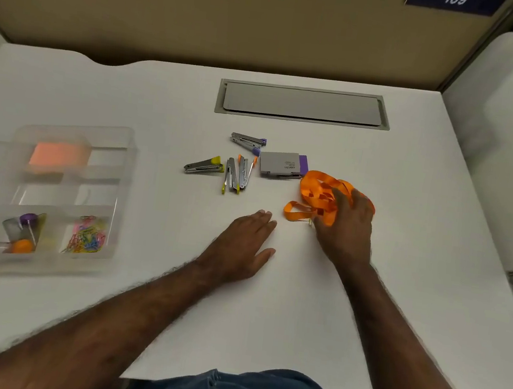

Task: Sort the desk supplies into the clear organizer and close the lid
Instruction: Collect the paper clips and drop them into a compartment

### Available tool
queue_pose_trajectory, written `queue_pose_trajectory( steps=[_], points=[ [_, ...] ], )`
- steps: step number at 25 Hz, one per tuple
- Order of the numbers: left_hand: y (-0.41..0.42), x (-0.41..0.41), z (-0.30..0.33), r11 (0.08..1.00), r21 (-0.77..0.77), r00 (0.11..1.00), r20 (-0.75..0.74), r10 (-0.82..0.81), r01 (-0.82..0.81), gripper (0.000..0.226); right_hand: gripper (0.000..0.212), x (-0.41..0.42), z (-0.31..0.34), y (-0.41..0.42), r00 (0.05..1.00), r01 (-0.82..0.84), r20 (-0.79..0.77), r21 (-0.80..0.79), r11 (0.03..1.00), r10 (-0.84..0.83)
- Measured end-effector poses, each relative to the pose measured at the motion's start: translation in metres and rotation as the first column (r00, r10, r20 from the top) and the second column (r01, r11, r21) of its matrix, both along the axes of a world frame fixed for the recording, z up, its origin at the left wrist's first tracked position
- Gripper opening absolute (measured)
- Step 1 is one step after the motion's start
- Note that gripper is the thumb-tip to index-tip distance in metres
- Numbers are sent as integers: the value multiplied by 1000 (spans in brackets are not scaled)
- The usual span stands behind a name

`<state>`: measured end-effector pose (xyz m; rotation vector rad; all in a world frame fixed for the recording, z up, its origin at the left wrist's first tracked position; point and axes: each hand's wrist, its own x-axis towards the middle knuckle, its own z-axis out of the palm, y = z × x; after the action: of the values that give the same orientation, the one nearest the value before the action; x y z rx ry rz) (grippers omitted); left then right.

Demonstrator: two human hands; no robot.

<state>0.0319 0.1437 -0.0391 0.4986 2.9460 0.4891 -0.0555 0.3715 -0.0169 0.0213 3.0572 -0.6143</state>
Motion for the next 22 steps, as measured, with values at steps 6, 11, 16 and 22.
queue_pose_trajectory(
  steps=[6,11,16,22],
  points=[
    [10,-30,-2,991,-101,995,48,-82,87,69,39,-22,-5,18,999,28,-17,40,999,-27],
    [7,-36,-8,982,-181,997,58,-43,53,73,40,-41,0,31,996,86,-27,63,994,-84],
    [-4,-21,-17,987,-161,999,29,29,-24,74,39,-16,6,23,967,165,-191,-26,986,-167],
    [-27,9,-28,989,-126,997,-25,78,-81,72,32,21,-7,1,987,1,-158,-16,1000,-3]
  ],
)
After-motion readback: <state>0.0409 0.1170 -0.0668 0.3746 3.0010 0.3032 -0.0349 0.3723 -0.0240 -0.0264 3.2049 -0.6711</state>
